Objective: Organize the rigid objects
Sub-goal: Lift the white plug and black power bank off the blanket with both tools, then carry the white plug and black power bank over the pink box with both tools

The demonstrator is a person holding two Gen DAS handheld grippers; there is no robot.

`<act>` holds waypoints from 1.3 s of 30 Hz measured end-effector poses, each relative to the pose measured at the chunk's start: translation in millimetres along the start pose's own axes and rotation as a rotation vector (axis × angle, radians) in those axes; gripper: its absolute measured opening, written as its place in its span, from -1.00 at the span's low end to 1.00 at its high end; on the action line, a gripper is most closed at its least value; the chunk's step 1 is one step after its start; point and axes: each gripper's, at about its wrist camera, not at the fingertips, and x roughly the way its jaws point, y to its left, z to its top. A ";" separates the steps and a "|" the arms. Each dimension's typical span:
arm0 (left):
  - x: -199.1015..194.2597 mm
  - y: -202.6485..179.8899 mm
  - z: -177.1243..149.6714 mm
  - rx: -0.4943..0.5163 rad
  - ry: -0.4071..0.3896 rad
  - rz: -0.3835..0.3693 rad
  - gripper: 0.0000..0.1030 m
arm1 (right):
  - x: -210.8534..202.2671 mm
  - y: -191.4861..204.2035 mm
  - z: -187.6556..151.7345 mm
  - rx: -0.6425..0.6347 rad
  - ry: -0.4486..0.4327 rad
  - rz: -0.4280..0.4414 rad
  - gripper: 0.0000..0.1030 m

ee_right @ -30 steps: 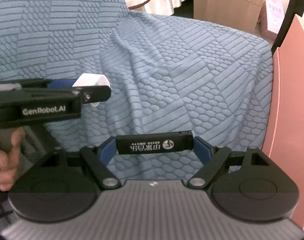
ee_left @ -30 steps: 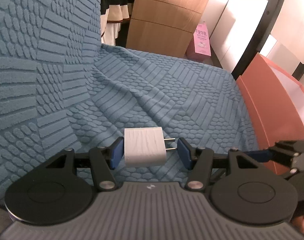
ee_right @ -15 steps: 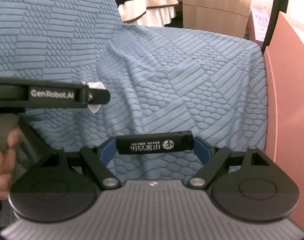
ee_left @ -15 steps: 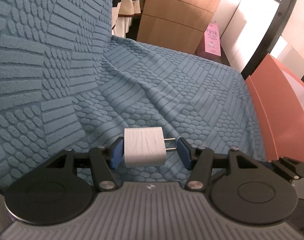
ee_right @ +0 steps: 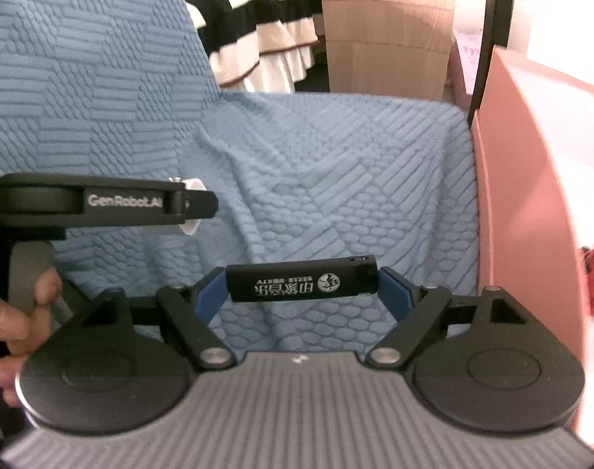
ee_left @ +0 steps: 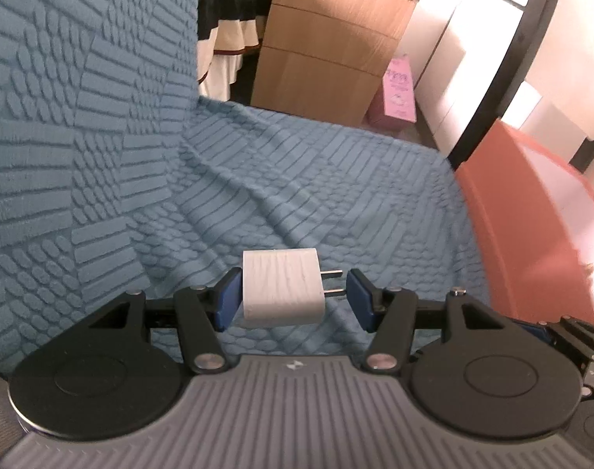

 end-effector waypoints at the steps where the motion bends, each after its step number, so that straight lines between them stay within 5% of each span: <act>1: -5.3 -2.6 1.1 0.005 -0.011 -0.008 0.23 | -5.9 1.0 2.3 -0.002 -0.011 0.001 0.65; 21: -103.4 -52.4 44.2 -0.021 -0.129 -0.127 0.23 | -123.0 -42.1 57.3 0.117 -0.247 -0.033 0.65; 39: -149.6 -179.0 92.4 0.110 -0.219 -0.262 0.23 | -200.8 -101.7 72.1 0.176 -0.360 -0.128 0.65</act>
